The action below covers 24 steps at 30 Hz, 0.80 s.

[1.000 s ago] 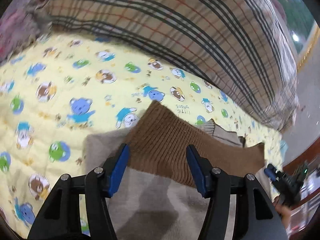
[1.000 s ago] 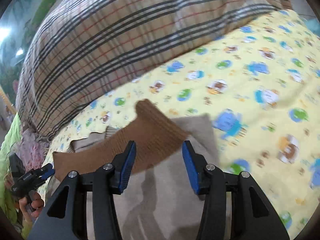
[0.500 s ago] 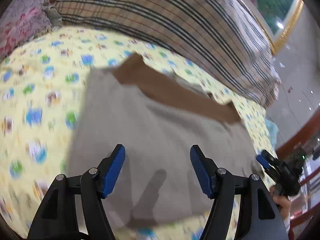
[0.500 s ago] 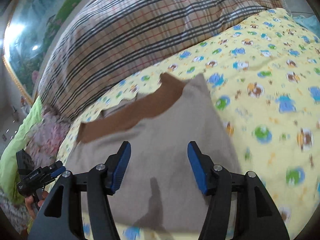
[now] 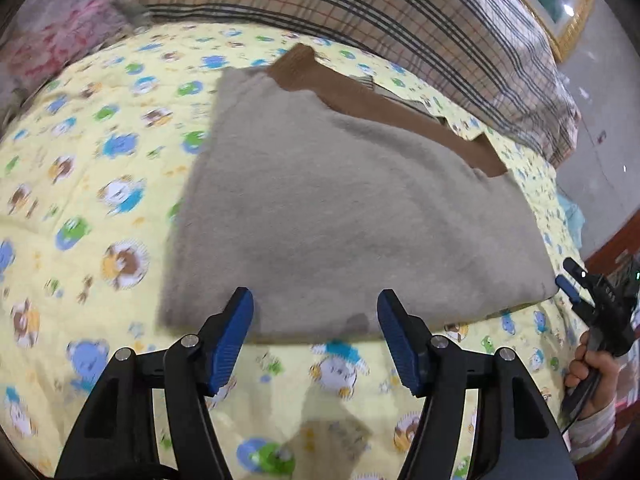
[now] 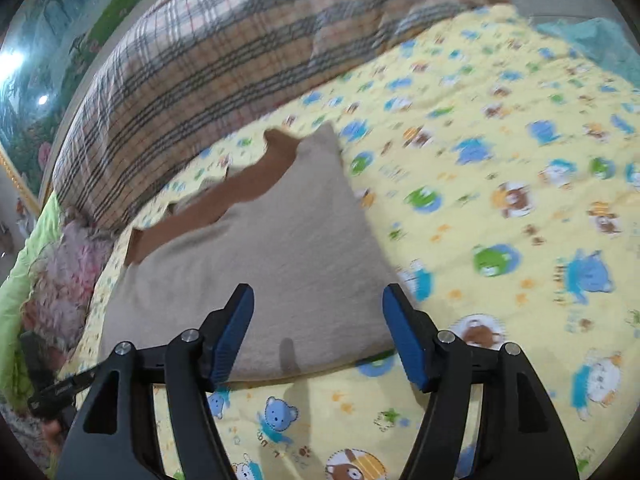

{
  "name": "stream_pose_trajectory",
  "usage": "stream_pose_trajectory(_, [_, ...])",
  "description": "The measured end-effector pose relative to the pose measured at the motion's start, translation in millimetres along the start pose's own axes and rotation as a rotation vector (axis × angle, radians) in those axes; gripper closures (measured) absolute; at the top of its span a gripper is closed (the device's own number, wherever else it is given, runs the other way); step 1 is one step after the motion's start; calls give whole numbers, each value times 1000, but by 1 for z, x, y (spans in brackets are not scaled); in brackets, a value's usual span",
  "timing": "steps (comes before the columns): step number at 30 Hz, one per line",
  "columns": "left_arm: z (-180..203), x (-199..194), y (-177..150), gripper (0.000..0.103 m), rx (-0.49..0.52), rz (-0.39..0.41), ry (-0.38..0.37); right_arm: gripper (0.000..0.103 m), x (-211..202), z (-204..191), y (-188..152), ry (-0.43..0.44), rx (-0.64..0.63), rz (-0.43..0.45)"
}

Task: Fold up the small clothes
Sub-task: 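Lay the brown hem over the collar and open both grippers, then move both grippers to the side edges of the folded sweater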

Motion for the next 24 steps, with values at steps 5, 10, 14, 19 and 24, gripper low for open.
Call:
stream_pose_trajectory(5, [-12, -20, -8, 33, -118, 29, -6, 32, -6, -5, -4, 93, 59, 46])
stream_pose_trajectory(10, [-16, -25, -23, 31, -179, 6, 0, 31, -7, -37, -16, 222, 13, 30])
stream_pose_trajectory(14, [-13, -18, -23, 23, -214, 12, 16, 27, -6, -66, -28, 316, -61, 18])
stream_pose_trajectory(19, [-11, -1, -11, 18, -285, 43, 19, 25, 8, -76, -44, 370, -76, -48])
stream_pose_trajectory(24, [-16, 19, 10, 17, -345, 92, 33, 25, 12, -75, -48, 372, -72, -62])
Point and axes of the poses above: each gripper's, at about its wrist camera, not at the fingertips, and x roughly the way its jaws point, z to its right, y to its top, the point moved 8 cm from there along x, roughly the way its jaws point, and after that the axes turned 9 degrees about z, right-handed, at the moved point
